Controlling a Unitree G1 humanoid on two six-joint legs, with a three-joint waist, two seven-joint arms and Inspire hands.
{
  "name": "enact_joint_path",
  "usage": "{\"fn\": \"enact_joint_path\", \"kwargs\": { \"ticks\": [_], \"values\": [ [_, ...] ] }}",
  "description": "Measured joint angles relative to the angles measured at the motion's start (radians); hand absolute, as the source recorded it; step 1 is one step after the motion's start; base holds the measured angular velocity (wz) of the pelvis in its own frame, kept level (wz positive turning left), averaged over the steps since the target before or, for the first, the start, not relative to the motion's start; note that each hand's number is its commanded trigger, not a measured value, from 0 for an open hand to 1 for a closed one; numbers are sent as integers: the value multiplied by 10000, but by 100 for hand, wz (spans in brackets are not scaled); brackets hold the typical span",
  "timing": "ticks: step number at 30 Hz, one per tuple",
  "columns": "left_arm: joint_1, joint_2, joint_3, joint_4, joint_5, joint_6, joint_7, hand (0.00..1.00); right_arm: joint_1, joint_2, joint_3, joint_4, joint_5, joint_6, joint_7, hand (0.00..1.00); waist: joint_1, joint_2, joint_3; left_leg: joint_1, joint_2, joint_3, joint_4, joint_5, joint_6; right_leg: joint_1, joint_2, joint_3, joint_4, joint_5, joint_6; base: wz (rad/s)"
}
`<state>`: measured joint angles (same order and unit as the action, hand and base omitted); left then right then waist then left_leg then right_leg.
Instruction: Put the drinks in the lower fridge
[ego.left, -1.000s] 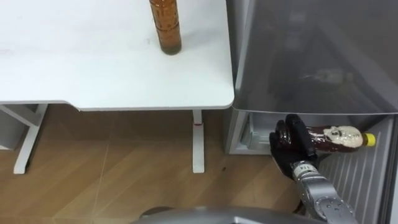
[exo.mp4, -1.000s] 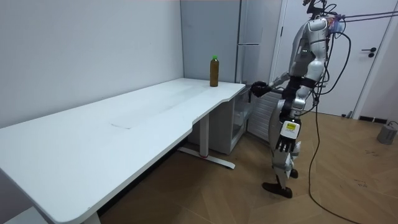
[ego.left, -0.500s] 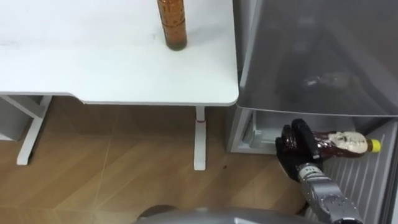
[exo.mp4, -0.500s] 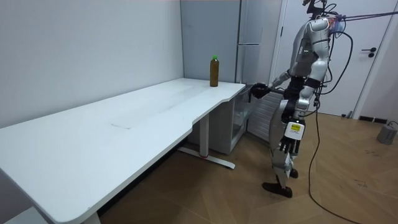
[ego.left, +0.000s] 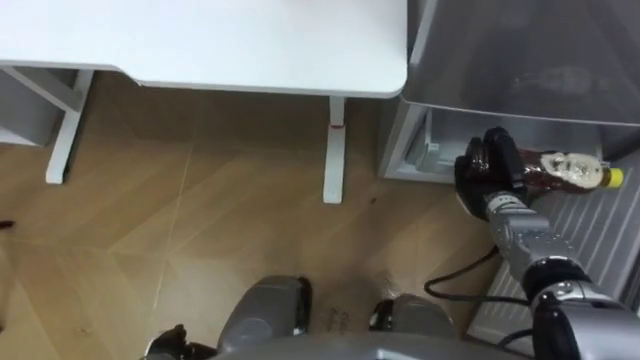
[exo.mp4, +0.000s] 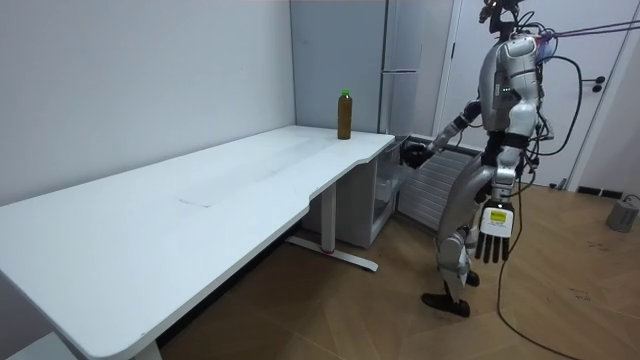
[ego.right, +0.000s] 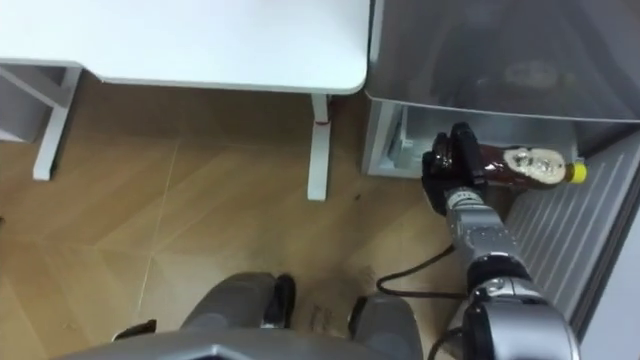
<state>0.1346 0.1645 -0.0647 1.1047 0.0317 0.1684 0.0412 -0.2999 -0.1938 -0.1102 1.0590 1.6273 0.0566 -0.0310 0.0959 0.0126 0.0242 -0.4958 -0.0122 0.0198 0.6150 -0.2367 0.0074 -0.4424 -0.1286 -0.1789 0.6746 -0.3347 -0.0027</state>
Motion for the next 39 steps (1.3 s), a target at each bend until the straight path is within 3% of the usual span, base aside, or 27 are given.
{"fn": "enact_joint_path", "kwargs": {
  "ticks": [8, 15, 20, 26, 29, 32, 39],
  "values": [
    [-481, 240, -247, 63, -279, -69, -1, 0, -630, -337, 0, 96, -46, 106, -14, 100, 152, -189, 118, -1839, -6, 96, 1012, -61, -61, -2036, -109, 234, 1389, -254, -86, -2],
    [-612, 507, -387, 32, -840, -100, 184, 0, -1679, -990, 0, -19, -143, 103, -222, 100, 205, -233, 127, -3309, -8, 137, 1645, -93, -115, -3553, -193, 375, 2117, -277, -124, 0],
    [-611, 527, -397, 61, -1189, -302, 436, 0, -2457, -1374, -2, -215, -284, 52, -480, 100, 185, -236, 126, -3750, -7, 229, 1824, -91, -25, -4033, -231, 395, 2298, -239, -203, -2],
    [-606, 597, -1187, 39, -1394, -395, 656, 0, -2779, -1387, 34, -860, -517, -2, -869, 100, 179, -324, 121, -4118, 2, 384, 1858, -130, 37, -4491, -247, 523, 2396, -242, -193, -2],
    [-606, 620, -1194, 19, -1386, -464, 665, 0, -3119, -1389, 102, -994, -703, -5, -993, 100, 192, -361, 126, -4382, 18, 480, 1991, -145, 55, -4818, -240, 648, 2542, -251, -191, -7],
    [-611, 643, -1247, 8, -1392, -469, 661, 0, -3510, -1390, 110, -992, -698, -20, -1116, 100, 192, -459, 184, -4543, 66, 567, 2144, -214, 61, -5015, -221, 725, 2708, -280, -213, -7],
    [-615, 709, -1383, -160, -1601, -467, 652, 0, -3984, -1537, 108, -993, -1142, -39, -1481, 100, 184, -521, 195, -4999, 148, 451, 2508, -306, 110, -5264, -251, 509, 2839, -308, -229, 3]
  ]
}}
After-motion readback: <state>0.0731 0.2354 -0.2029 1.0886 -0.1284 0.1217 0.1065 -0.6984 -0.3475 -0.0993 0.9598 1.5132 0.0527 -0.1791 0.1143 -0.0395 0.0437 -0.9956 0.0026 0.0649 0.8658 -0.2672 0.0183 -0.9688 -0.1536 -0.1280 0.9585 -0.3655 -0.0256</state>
